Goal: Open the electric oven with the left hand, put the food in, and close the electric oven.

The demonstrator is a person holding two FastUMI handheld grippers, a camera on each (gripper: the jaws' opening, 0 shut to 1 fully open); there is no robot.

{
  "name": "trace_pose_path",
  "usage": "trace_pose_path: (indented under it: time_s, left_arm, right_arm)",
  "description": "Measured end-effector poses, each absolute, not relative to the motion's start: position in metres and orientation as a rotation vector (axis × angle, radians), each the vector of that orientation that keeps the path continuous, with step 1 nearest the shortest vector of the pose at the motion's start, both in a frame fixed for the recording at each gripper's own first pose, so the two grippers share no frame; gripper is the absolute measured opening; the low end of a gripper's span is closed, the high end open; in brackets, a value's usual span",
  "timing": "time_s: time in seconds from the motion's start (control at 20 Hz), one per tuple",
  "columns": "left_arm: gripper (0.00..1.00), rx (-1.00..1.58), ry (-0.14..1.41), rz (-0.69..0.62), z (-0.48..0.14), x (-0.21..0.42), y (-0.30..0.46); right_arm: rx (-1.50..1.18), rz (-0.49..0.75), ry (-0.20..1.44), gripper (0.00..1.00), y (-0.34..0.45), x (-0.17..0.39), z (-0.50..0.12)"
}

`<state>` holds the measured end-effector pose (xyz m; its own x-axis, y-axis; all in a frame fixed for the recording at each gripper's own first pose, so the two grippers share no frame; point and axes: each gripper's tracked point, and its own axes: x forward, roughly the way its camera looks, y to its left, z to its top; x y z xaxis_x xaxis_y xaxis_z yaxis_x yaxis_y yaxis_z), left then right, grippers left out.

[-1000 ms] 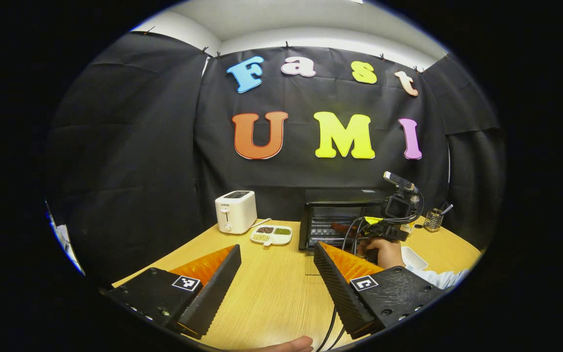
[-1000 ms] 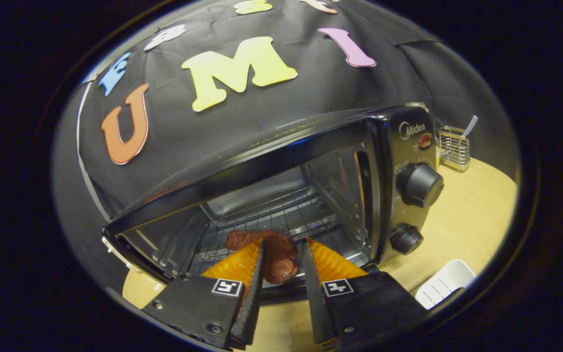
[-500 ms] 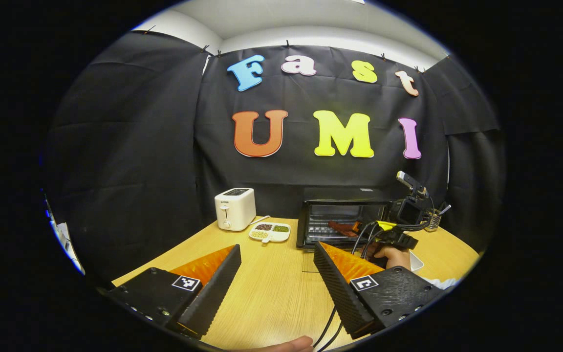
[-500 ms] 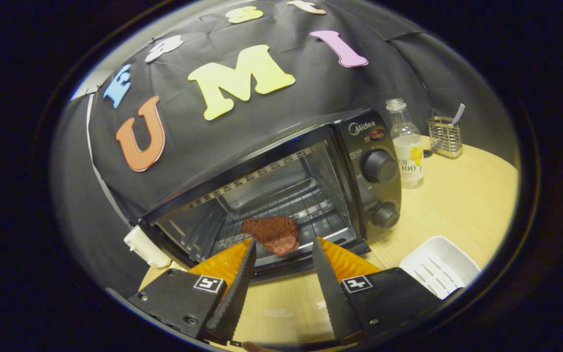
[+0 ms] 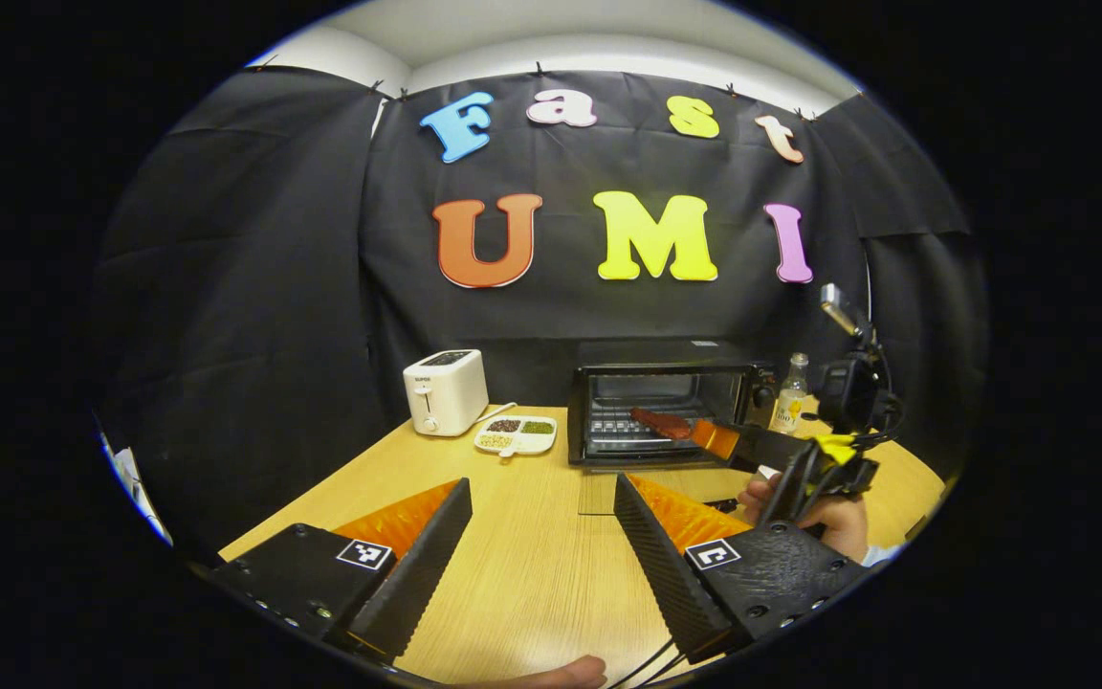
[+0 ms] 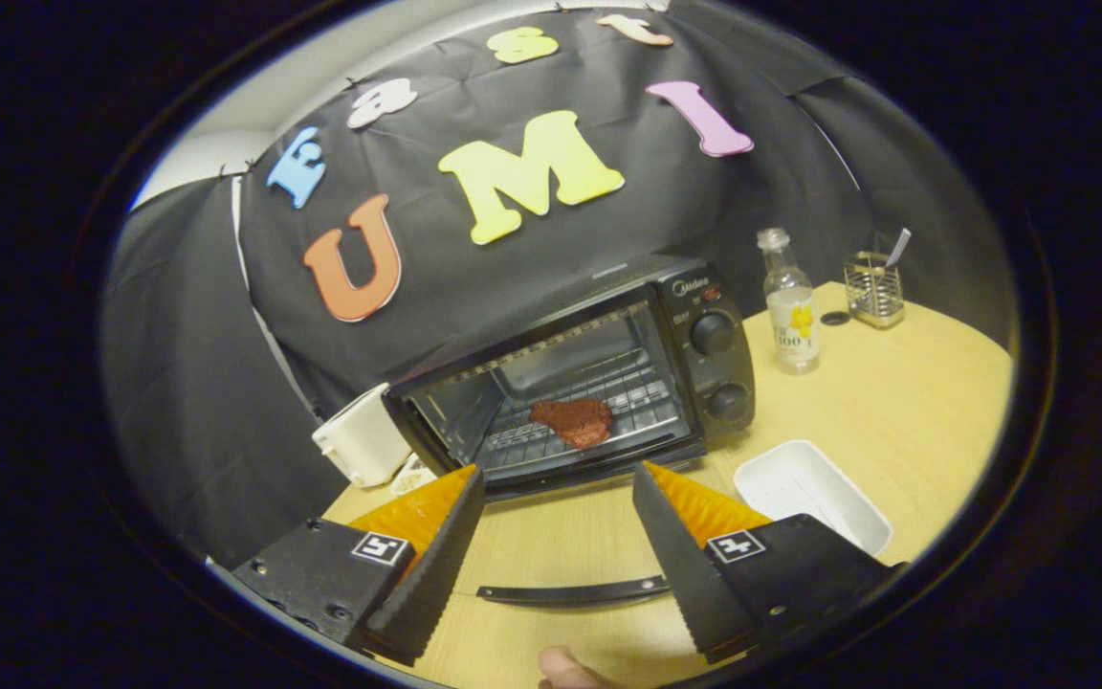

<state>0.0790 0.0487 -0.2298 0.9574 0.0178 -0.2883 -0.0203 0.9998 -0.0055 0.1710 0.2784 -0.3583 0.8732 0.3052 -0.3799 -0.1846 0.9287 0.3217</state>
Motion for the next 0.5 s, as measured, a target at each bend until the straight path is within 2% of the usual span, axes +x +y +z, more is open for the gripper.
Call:
trace_pose_path:
  time_s: [0.05,0.15,0.2,0.25,0.35,0.5]
  left_arm:
    - [0.96,-0.001,0.307,0.01,-0.237,0.085,0.043]
    - [0.95,0.006,0.354,-0.016,-0.254,0.089,0.025]
    - [0.96,0.001,0.373,-0.028,-0.264,0.095,0.018]
    - [0.96,-0.012,0.396,-0.042,-0.272,0.099,0.009]
    - [0.96,-0.045,0.445,-0.08,-0.291,0.107,-0.012]
    - [0.96,-0.059,0.513,-0.121,-0.318,0.118,-0.04]
  right_arm:
    - [0.278,0.272,0.422,0.99,0.271,0.165,-0.346]
    - [0.25,0.286,0.379,1.0,0.255,0.155,-0.322]
    - [0.242,0.306,0.372,0.96,0.25,0.149,-0.312]
    - [0.243,0.333,0.369,1.0,0.246,0.142,-0.303]
    - [0.227,0.356,0.34,1.0,0.23,0.135,-0.283]
    - [0.174,0.327,0.274,1.0,0.193,0.134,-0.254]
